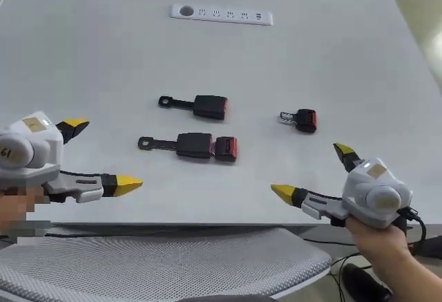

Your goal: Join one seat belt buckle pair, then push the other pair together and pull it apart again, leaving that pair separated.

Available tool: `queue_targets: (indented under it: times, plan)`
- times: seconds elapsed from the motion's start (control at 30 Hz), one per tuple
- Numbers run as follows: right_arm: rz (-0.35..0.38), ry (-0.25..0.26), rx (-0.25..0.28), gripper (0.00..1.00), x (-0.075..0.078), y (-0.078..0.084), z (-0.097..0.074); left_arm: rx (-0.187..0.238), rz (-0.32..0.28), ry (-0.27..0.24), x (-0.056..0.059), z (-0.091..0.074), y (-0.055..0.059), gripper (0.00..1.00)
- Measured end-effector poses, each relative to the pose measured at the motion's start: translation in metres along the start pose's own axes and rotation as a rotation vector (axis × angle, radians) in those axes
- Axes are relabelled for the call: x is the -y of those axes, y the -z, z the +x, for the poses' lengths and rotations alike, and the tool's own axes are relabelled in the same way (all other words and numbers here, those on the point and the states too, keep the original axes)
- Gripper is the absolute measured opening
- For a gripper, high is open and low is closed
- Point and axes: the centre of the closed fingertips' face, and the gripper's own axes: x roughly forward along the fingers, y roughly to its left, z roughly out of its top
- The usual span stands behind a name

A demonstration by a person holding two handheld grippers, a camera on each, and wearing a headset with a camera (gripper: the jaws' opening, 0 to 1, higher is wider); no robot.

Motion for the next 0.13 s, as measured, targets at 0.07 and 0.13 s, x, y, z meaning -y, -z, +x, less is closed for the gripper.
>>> queue_targets:
  times: [0.07, 0.13]
  plan:
    - [0.004, -0.003, 0.003, 1.00, -0.0012, -0.0016, 0.0005, 0.001, -0.002, 0.000, 0.0009, -0.0002, -0.0004, 1.00]
    - [0.003, -0.007, -0.004, 1.00, -0.0035, -0.0034, 0.0006, 0.004, 0.000, 0.001, 0.0022, -0.0002, -0.0011, 1.00]
